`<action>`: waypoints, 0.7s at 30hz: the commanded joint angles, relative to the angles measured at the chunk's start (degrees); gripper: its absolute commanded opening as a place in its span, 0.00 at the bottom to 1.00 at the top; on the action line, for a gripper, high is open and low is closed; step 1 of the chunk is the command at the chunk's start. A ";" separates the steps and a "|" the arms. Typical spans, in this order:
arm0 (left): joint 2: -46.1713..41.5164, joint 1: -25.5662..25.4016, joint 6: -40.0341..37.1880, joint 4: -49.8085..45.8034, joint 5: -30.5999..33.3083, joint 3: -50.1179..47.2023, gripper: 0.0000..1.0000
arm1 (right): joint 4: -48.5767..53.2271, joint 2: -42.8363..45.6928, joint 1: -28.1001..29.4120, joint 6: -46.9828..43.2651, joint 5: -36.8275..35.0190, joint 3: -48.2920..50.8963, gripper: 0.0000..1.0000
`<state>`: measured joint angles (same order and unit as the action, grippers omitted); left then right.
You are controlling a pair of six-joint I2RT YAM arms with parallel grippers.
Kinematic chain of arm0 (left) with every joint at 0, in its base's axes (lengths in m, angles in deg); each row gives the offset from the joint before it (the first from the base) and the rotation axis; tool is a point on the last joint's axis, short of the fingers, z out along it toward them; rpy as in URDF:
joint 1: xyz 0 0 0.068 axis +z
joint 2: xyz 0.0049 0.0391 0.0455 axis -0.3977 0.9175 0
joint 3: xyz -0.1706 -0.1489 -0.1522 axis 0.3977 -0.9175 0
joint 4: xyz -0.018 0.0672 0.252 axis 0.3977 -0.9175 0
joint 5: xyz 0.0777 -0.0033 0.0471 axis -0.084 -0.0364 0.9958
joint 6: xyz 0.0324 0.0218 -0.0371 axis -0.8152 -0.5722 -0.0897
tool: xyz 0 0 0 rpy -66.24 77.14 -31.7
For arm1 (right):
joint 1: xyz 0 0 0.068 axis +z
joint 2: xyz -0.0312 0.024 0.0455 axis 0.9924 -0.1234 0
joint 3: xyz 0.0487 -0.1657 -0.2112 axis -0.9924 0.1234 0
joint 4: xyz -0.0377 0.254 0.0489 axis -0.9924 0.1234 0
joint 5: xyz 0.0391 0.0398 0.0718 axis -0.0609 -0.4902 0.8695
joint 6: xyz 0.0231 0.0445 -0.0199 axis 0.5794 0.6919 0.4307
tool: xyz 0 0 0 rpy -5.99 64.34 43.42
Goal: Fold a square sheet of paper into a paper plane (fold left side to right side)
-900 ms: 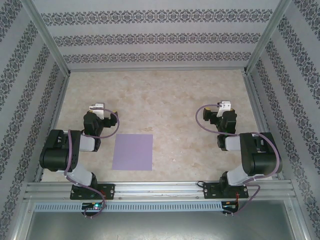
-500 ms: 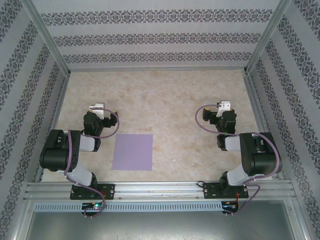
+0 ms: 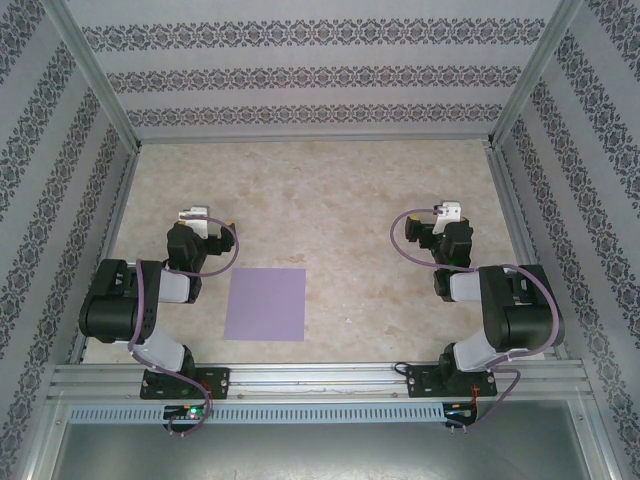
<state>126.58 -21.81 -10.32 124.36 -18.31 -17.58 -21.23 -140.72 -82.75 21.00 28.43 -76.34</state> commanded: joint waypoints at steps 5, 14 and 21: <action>-12.82 0.68 1.41 -8.13 3.12 -0.76 0.99 | 5.75 9.63 0.37 0.40 -2.19 -0.08 0.98; -30.91 0.72 17.04 -50.30 -2.15 12.99 1.00 | 41.89 27.77 0.41 12.36 4.76 -8.50 0.98; -36.57 -0.38 26.54 -70.98 -19.93 15.56 0.92 | 59.67 31.49 1.02 26.57 25.09 -12.16 0.98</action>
<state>91.59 -21.83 9.33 68.25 -28.06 -2.15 26.81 -110.10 -82.64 38.95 41.65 -87.32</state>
